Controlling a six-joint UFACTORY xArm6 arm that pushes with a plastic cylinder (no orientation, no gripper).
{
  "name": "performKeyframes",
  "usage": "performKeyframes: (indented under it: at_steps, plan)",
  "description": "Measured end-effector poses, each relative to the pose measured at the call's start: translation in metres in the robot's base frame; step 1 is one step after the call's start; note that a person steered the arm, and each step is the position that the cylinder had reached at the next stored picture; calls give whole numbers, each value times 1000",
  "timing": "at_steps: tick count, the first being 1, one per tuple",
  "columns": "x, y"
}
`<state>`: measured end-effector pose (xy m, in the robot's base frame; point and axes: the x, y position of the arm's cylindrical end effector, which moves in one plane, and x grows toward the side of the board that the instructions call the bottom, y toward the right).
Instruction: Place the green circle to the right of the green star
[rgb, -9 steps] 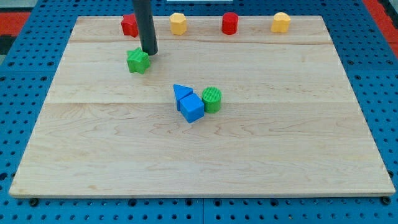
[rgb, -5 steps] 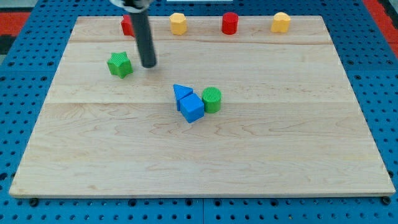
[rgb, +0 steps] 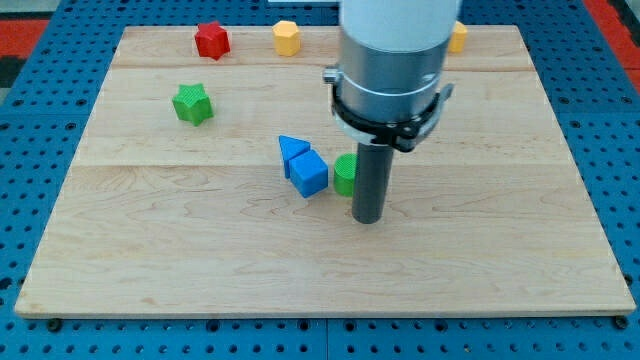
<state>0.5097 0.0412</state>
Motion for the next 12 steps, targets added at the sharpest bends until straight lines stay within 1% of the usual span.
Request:
performKeyframes:
  at_steps: [5, 7, 8, 9, 10, 11, 12]
  plan:
    - [-96, -4]
    - [-142, -8]
    - [-138, 19]
    - [-101, 51]
    - [-98, 5]
    - [-105, -27]
    - [-117, -47]
